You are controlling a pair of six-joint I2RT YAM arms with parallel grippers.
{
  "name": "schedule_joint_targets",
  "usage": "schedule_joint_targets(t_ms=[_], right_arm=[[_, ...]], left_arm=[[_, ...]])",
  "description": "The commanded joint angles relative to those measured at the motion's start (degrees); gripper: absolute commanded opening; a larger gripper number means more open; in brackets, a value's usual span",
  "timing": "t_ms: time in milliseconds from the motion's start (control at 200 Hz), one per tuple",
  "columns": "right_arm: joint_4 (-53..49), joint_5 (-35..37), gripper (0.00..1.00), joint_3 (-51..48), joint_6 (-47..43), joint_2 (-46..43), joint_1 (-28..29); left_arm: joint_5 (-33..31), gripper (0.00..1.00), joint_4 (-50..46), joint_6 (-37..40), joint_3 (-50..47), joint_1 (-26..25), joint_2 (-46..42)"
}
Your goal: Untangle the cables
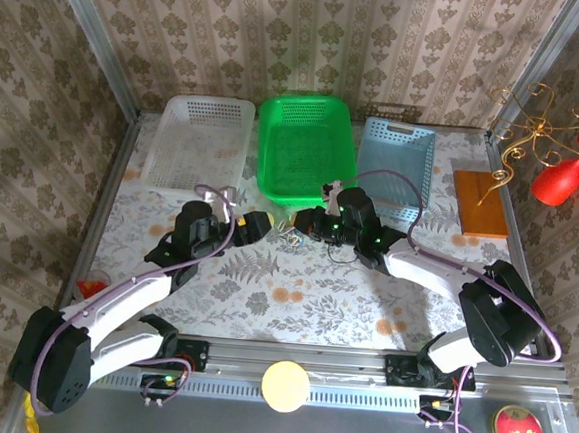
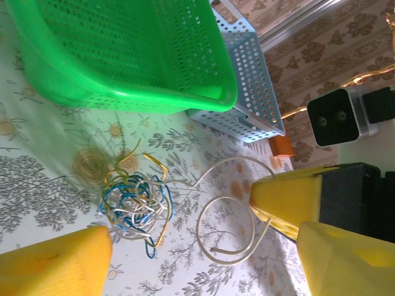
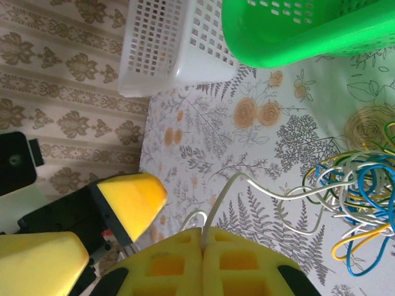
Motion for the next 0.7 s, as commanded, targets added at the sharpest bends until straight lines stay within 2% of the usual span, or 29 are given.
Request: schedule_joint_targets(t_ms=[0,335,560,695], right_arm=[[5.56,-2.96,0.0,-1.49,1.03,0.0,-0.74],[15.31,-9.14,0.0,-5.52,-0.77,-1.59,-2.95],[17.51,-11.1,0.0,-5.52,-0.86,-1.19,-3.32],[18.19,-11.43,0.0,-5.52,-0.37,-0.6,-3.4]], left_arm=[[1.96,0.75,3.43,-1.73,0.72,-0.68,0.36],[0.7,0.53,0.87,0.67,1.85,-2.36,1.15],[1.2,0.44,1.58,0.99,1.74,-2.97,2.33],[1.93,0.44,2.87,0.81,1.82,-3.07,3.93]])
